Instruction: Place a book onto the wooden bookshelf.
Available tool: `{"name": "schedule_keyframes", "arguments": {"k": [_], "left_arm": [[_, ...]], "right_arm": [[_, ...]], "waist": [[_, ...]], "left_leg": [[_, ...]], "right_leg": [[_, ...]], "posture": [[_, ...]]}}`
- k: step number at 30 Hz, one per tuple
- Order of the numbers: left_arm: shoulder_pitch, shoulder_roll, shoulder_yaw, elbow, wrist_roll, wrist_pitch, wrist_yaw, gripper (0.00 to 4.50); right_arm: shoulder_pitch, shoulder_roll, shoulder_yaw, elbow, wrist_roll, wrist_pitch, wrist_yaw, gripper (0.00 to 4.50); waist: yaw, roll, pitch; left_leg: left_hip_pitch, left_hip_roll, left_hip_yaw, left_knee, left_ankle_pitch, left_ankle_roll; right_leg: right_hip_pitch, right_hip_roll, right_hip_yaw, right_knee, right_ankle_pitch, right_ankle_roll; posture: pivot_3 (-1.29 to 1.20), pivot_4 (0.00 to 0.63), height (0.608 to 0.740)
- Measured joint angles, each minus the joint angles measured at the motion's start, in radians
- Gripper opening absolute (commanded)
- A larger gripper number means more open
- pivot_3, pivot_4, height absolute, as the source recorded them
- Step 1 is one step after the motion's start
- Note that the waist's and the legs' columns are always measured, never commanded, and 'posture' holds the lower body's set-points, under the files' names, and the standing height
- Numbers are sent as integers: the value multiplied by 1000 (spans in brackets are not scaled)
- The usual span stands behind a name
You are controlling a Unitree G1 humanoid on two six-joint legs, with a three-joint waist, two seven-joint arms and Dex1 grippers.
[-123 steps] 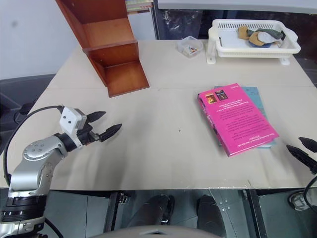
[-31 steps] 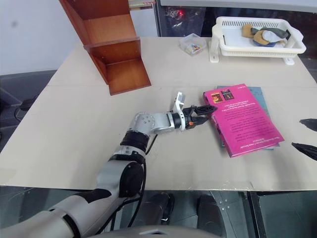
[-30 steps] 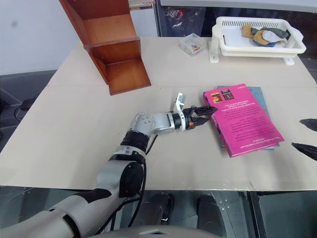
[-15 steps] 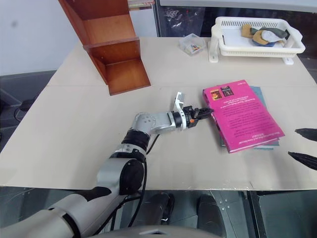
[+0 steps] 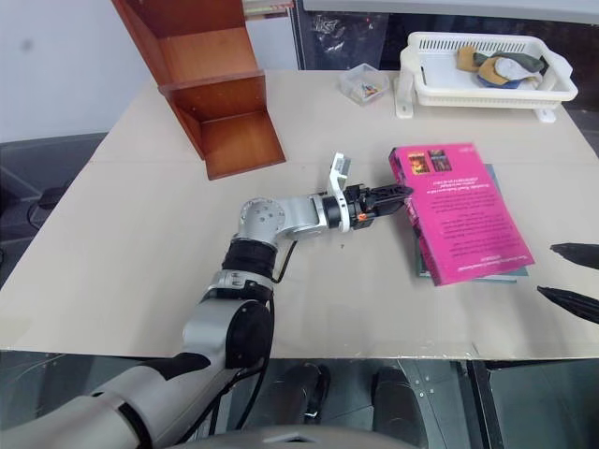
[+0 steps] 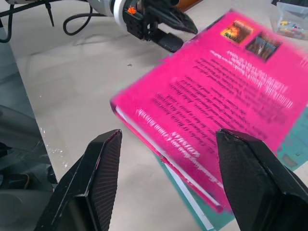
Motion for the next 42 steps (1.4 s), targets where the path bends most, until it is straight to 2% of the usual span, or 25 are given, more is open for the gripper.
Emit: {"name": "schedule_keyframes", "arguments": {"k": [7, 17, 21, 24, 29, 33, 39, 42], "left_arm": [[84, 3, -44, -84, 11, 44, 41, 3356], [99, 3, -31, -36, 16, 14, 54, 3356], [101, 5, -104, -56, 66, -32, -18, 3356], [134, 21, -201, -165, 111, -62, -105, 3356], [222, 149, -361, -358, 222, -142, -235, 3356], [289, 288, -462, -520, 348, -305, -338, 3356], [379, 477, -538, -689, 560, -660, -476, 3356], [437, 518, -543, -728, 589, -745, -529, 3356]], "right_arm": [[23, 8, -2, -5, 0, 0, -5, 3177], [35, 7, -7, -17, 0, 1, -9, 3177], [27, 8, -2, -30, -12, 3, -53, 3177], [-50, 45, 23, -24, -15, 16, -160, 3177], [-196, 110, 87, 16, 49, 169, -371, 3177], [-313, 125, 149, 78, 64, 273, -516, 3177], [-532, 124, 271, 287, -34, 316, -690, 3177], [-628, 134, 319, 384, -67, 356, -758, 3177]], "waist": [[0, 0, 0], [0, 0, 0], [0, 0, 0], [-4, 0, 0], [-3, 3, -2], [-3, 4, -2], [-2, 5, -3], [-3, 5, -3]], "left_leg": [[0, 0, 0, 0, 0, 0], [0, 0, 0, 0, 0, 0], [0, 0, 1, 0, 0, 0], [1, 0, 1, 0, 0, 0], [2, 1, 5, 0, 0, 0], [3, 1, 8, 0, 0, 0], [4, 1, 9, 0, 0, 0], [3, 1, 9, -1, 0, 0]], "right_leg": [[0, 0, 0, 0, 0, 0], [0, 0, 0, 0, 0, 0], [0, 0, 1, 0, 0, 0], [0, 0, 2, 1, 0, 0], [-3, 0, 8, 5, 0, -1], [-3, 0, 10, 7, 0, -1], [-4, 1, 11, 7, 0, -1], [-4, 0, 11, 6, 0, -1]], "posture": [[0, 150, 740], [0, 150, 740], [0, 150, 740], [0, 150, 740], [0, 150, 740], [0, 150, 740], [0, 150, 740], [0, 150, 740]]}}
